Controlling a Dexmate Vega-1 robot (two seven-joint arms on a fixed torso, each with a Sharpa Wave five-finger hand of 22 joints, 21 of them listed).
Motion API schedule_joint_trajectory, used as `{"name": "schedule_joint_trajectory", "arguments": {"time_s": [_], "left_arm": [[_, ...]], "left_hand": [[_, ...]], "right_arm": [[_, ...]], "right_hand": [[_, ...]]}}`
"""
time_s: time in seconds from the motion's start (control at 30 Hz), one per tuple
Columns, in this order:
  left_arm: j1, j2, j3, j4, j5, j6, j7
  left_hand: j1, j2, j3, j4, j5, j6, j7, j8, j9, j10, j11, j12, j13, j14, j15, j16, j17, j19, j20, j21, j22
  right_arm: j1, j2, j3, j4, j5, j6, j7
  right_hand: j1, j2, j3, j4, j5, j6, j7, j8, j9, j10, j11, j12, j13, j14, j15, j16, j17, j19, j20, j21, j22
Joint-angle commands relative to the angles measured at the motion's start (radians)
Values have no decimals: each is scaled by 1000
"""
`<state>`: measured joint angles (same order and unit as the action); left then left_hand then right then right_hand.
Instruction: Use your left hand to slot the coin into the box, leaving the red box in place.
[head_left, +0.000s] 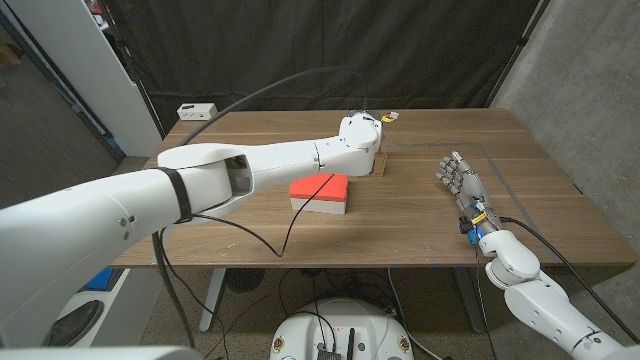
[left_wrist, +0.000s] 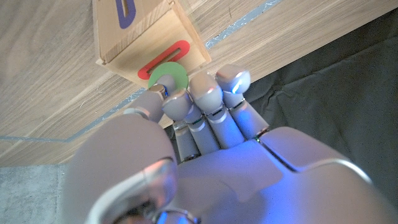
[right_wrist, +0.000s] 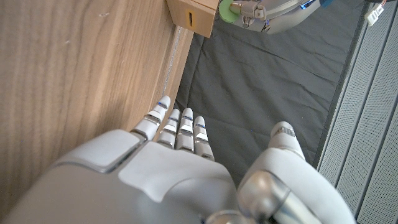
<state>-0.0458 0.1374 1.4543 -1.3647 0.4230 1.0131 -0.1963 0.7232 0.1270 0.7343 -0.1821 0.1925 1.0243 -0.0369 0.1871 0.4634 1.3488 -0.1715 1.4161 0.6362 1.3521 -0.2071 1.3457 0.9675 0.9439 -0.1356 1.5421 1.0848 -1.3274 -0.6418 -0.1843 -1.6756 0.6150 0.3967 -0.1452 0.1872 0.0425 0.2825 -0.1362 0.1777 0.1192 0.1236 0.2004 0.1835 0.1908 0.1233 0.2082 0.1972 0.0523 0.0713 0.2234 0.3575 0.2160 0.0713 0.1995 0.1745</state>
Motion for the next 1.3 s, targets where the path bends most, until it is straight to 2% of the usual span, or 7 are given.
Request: {"name": "schedule_joint_trajectory", "arguments": {"time_s": [0.03, 0.6, 0.8, 1.3], "left_arm": [[8, -13, -8, 19, -1, -9, 3], [20, -16, -9, 17, -4, 13, 9], [26, -2, -10, -9, -5, 20, 19], [20, -8, -5, 11, -19, 21, 19]], "left_hand": [[-11, 0, 5, 3, -2, 134, 73, 35, 91, 8, -4, 7, 11, 3, -3, 5, 2, 3, -76, 1, 0], [-12, -1, 10, 0, 0, 140, 71, 36, 91, 12, -6, 1, 5, 6, -3, 8, 2, 7, -76, 1, -8], [-10, -3, 10, -2, 1, 153, 71, 46, 99, 14, -7, 3, 7, 7, -3, 9, 1, 9, -76, 0, -15], [-9, -8, 19, 0, 5, 173, 67, 58, 94, 15, -6, -1, 12, 12, -3, 10, -3, 16, -76, 7, -13]], "right_arm": [[3, -2, 1, 6, 5, 4, 6], [1, -8, 3, 4, 13, 0, 13], [4, -9, 1, 6, 10, -1, 15], [10, -8, -5, 11, 11, -4, 18]], "right_hand": [[3, 8, 3, -8, -2, 5, 10, -2, 5, 8, -2, -2, 5, 4, 1, 3, 1, 10, 2, 0, 3], [3, 9, 3, -8, -2, 5, 9, -2, 5, 9, 0, -1, 5, 4, 4, 3, 1, 11, 2, 1, 3], [3, 9, 3, -8, -2, 5, 5, -2, 5, 8, -1, -2, 5, 5, 4, 3, 1, 11, 2, 1, 3], [3, 8, 3, -8, -2, 4, 2, -2, 5, 9, -2, -2, 5, 6, 4, 4, 1, 11, 2, 1, 3]]}}
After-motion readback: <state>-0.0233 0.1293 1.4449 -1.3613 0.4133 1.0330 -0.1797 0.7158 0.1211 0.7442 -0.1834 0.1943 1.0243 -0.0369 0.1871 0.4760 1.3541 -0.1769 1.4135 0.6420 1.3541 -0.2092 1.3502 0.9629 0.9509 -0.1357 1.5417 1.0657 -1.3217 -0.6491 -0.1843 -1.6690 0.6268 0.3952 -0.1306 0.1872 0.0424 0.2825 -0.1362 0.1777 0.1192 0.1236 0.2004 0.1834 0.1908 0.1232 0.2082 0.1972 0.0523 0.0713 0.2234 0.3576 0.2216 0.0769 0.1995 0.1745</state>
